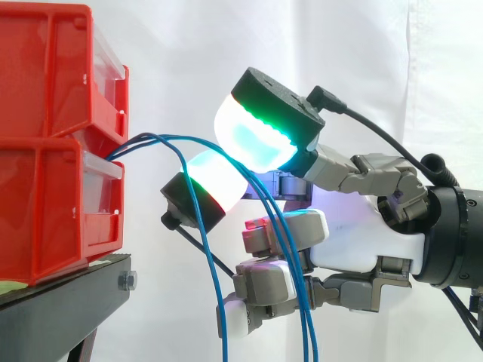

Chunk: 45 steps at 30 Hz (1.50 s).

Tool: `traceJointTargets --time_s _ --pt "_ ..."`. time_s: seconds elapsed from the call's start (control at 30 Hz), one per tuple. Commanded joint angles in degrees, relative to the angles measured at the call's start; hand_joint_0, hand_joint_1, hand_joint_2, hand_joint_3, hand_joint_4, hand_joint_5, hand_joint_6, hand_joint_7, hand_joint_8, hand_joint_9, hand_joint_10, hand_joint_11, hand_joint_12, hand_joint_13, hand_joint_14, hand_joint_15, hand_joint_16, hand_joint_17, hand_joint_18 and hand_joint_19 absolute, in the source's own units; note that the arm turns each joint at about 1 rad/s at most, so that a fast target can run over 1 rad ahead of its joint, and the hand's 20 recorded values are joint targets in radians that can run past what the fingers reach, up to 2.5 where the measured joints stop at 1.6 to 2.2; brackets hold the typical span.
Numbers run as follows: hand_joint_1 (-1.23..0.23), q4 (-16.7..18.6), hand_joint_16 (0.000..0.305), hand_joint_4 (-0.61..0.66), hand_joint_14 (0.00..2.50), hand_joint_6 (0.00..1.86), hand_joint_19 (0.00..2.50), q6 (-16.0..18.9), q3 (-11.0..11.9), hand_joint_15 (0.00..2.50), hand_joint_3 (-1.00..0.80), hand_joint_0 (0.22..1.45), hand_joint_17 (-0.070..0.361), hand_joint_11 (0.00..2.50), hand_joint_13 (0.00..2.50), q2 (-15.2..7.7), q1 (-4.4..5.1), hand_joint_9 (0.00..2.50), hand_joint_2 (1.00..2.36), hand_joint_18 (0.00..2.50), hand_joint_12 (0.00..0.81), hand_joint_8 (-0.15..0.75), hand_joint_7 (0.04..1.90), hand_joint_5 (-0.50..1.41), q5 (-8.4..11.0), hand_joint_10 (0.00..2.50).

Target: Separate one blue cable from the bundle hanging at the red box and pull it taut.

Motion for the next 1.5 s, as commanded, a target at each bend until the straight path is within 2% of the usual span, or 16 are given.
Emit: traceJointTargets --time_s 0.0,0.13,0.27,0.53,0.6,0.7,0.8,0.93,1.13,1.23,1.37,1.43,1.47 --pt "-0.85 0.0 0.044 -0.04 0.03 0.93 0.59 -0.07 0.0 0.96 -0.36 0.72 0.099 1.39 1.22 0.0 0.0 1.31 1.01 0.8 0.346 0.283 1.14 -0.17 0.0 0.02" --pt "-0.9 0.0 0.043 -0.02 0.03 0.94 0.58 -0.07 0.0 0.95 -0.5 0.79 0.097 1.38 1.19 0.0 0.09 1.26 1.0 0.76 0.343 0.279 1.11 -0.19 0.0 0.02" --pt "-0.93 0.0 0.043 -0.03 0.03 0.94 0.56 0.02 0.0 0.95 -0.5 0.8 0.096 1.38 1.18 0.0 0.09 1.25 1.0 0.75 0.342 0.27 1.09 -0.19 0.0 0.02" --pt "-0.95 0.0 0.042 -0.04 0.03 0.92 0.58 0.02 0.0 0.94 -0.5 0.66 0.095 1.37 1.16 0.0 0.09 1.25 1.0 0.74 0.343 0.273 1.05 -0.17 0.09 0.02" --pt "-0.89 0.0 0.043 -0.06 0.03 0.9 0.59 0.02 0.0 0.95 -0.5 0.6 0.096 1.36 1.17 0.09 0.09 1.26 1.0 0.74 0.343 0.277 1.06 -0.16 0.09 0.02" --pt "-0.72 0.0 0.043 -0.1 0.03 0.86 0.6 0.02 0.0 0.94 -0.5 0.57 0.096 1.32 1.19 0.0 0.09 1.29 1.0 0.74 0.346 0.277 1.08 -0.13 0.09 0.03" --pt "-0.67 0.0 0.042 -0.12 0.03 0.82 0.6 0.02 0.0 0.93 -0.5 0.59 0.095 1.24 1.19 0.0 0.09 1.31 1.0 0.74 0.343 0.278 1.1 -0.11 0.09 0.03" --pt "-0.67 0.0 0.042 -0.11 0.03 0.78 0.6 0.02 0.0 0.93 -0.48 0.6 0.095 1.19 1.19 0.0 0.09 1.32 1.0 0.74 0.339 0.282 1.09 -0.1 0.0 0.03" --pt "-0.8 0.0 0.044 -0.02 0.03 0.86 0.6 0.02 0.0 0.91 -0.24 0.63 0.1 1.24 1.15 0.0 0.09 1.23 1.02 0.73 0.358 0.289 1.11 -0.17 0.09 0.03" --pt "-0.83 0.0 0.045 -0.02 0.03 0.9 0.58 0.02 0.0 0.9 -0.23 0.67 0.102 1.26 1.12 0.0 0.09 1.17 1.02 0.72 0.36 0.291 1.09 -0.2 0.09 0.03" --pt "-0.86 0.0 0.046 0.04 0.03 0.91 0.57 0.02 0.0 0.89 -0.32 0.73 0.102 1.26 1.09 0.0 0.09 1.1 1.02 0.7 0.361 0.287 1.04 -0.22 0.09 0.02" --pt "-0.87 0.0 0.045 0.06 0.03 0.91 0.56 0.02 0.0 0.89 -0.48 0.78 0.102 1.26 1.08 0.0 0.09 1.1 1.0 0.7 0.362 0.286 0.99 -0.22 0.09 0.02" --pt "-0.87 0.0 0.045 0.06 0.03 0.91 0.56 0.02 0.0 0.89 -0.5 0.78 0.102 1.26 1.08 0.0 0.18 1.1 1.0 0.7 0.361 0.286 0.98 -0.22 0.09 0.02"
